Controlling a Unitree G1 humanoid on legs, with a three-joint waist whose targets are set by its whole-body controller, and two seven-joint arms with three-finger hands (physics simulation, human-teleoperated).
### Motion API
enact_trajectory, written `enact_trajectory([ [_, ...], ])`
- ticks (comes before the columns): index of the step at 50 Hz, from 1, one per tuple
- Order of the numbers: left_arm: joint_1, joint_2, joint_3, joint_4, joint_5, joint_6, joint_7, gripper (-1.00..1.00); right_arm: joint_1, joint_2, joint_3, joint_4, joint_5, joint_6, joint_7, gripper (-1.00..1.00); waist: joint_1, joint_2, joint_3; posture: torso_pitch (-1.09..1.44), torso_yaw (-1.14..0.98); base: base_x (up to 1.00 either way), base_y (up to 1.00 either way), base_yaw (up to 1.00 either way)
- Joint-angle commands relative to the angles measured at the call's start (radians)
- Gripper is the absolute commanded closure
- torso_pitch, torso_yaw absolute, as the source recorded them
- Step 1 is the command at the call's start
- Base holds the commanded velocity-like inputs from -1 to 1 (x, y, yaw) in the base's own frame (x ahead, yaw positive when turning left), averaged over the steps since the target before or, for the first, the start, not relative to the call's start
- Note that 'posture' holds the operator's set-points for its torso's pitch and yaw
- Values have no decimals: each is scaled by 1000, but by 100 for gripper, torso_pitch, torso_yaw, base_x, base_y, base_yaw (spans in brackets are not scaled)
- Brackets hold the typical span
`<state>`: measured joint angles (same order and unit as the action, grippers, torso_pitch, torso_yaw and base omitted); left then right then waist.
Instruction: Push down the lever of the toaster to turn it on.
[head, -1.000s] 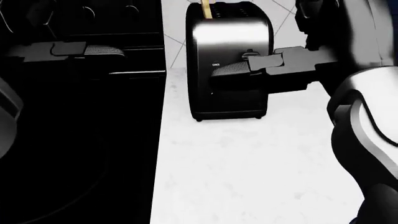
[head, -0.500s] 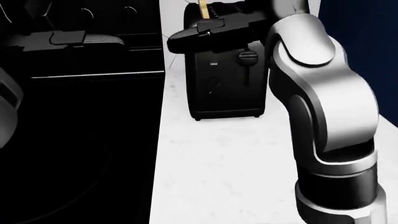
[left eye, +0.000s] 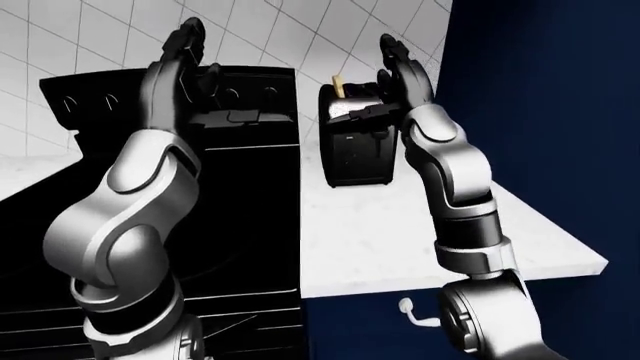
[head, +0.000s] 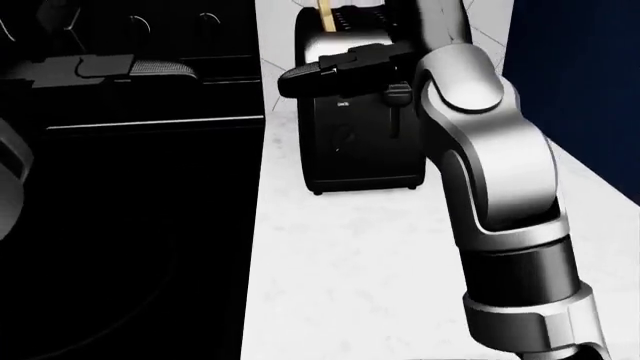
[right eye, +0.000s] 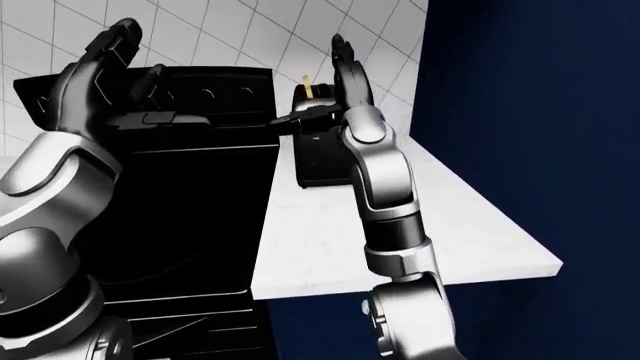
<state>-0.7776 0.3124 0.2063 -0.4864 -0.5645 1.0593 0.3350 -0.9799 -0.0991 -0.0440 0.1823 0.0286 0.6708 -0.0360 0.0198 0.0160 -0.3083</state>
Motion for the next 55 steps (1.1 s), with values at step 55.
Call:
enact_trajectory([
  [55, -31, -1, 11, -9, 31, -29, -23, -100, -62, -18, -23, 387, 0, -313, -9, -100, 0, 3, -13, -47, 0, 0, 0, 0],
])
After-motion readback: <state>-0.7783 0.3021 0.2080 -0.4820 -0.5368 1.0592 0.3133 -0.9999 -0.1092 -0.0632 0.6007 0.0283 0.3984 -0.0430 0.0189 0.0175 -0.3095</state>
